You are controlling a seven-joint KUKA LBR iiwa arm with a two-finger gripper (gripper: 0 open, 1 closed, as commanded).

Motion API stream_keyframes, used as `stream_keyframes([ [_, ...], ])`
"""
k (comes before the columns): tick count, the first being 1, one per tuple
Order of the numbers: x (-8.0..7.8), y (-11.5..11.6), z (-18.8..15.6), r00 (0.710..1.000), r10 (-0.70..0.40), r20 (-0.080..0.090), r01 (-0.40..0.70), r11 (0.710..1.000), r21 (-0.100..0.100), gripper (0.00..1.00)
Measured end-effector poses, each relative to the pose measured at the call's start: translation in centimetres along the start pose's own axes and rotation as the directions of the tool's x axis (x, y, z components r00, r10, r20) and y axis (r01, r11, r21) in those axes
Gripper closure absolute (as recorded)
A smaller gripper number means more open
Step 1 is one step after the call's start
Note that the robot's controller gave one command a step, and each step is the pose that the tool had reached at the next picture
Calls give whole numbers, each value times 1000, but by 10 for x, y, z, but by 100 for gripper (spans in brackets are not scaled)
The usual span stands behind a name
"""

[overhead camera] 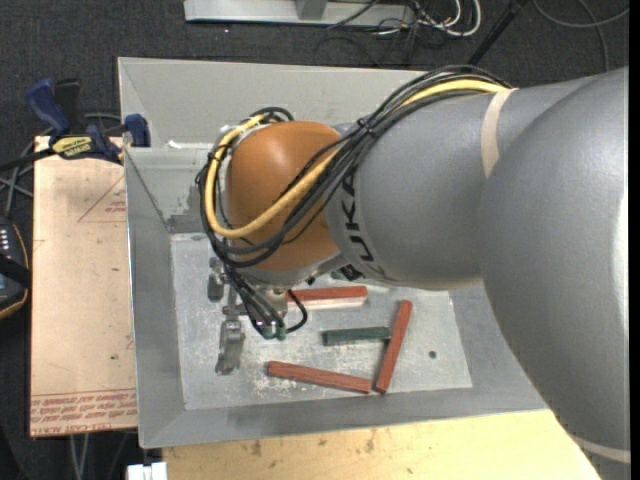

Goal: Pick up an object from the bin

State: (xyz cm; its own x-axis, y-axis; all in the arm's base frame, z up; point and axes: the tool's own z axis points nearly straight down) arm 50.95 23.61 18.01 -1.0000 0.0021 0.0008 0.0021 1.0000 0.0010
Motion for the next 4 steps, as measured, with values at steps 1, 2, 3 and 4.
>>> stream_keyframes([
  [1, 0, 0, 0, 1000, 0, 0, 0, 1000, 0, 0],
  [2, 10, -57, 42, 955, -296, 2, 296, 955, 0, 0],
  [3, 15, -73, 40, 963, -268, 0, 268, 963, 0, 0],
  [4, 14, -108, 53, 923, -385, 1, 385, 923, 0, 0],
])
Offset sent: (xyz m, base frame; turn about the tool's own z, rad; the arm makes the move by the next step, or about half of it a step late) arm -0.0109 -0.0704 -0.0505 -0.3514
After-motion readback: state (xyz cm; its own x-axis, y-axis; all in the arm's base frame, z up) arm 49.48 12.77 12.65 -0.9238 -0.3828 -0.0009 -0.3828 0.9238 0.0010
